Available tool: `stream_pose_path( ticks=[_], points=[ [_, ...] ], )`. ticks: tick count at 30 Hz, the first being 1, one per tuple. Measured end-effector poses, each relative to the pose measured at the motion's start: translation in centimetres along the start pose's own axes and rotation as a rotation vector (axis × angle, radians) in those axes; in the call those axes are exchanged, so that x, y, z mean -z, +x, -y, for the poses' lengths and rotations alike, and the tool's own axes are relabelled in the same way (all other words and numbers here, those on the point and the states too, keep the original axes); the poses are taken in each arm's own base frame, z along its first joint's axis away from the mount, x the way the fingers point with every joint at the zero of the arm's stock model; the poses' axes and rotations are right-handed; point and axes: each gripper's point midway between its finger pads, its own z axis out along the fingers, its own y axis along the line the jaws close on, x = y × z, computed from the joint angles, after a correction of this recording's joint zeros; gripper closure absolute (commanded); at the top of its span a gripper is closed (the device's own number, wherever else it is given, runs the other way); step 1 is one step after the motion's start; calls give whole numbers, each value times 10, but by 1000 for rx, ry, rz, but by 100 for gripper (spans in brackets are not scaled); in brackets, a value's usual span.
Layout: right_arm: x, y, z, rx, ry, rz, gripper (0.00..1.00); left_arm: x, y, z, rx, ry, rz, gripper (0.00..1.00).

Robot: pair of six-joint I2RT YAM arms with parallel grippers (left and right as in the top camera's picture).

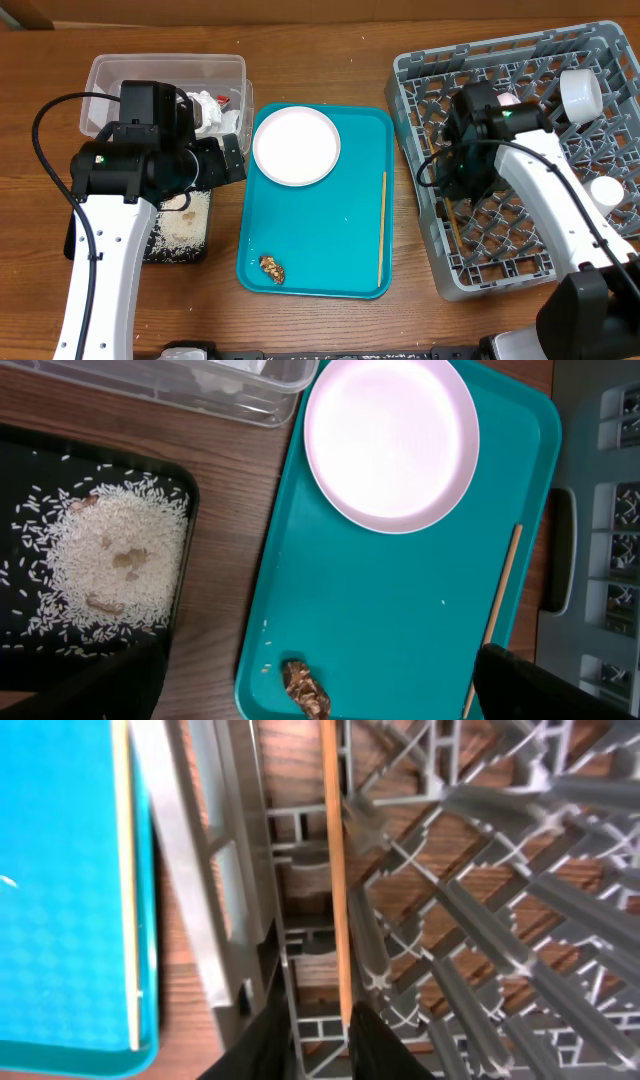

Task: Sort waste into correct bins and load items into the dishwasher
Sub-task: 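Place the chopsticks into the dish rack's left edge, then grasp the remaining chopstick on the teal tray with the right gripper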

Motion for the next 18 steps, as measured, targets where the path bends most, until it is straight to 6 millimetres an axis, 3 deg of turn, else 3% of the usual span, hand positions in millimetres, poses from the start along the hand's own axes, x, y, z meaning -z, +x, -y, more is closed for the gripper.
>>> stream_pose_path(
  ticks=[5,7,9,14,18],
  points=[
    [31,-17,-16,-16,-67,71,73,0,0,0,0,0,0,0],
    [36,-21,-30,2,-117,87,64,0,0,0,0,0,0,0],
    [37,-21,-50,31,-164,94,60,0,0,0,0,0,0,0],
    [36,-25,-105,133,-243,148,59,0,0,0,0,0,0,0],
    [19,-16,-128,122,-255,133,59,0,0,0,0,0,0,0]
  ],
)
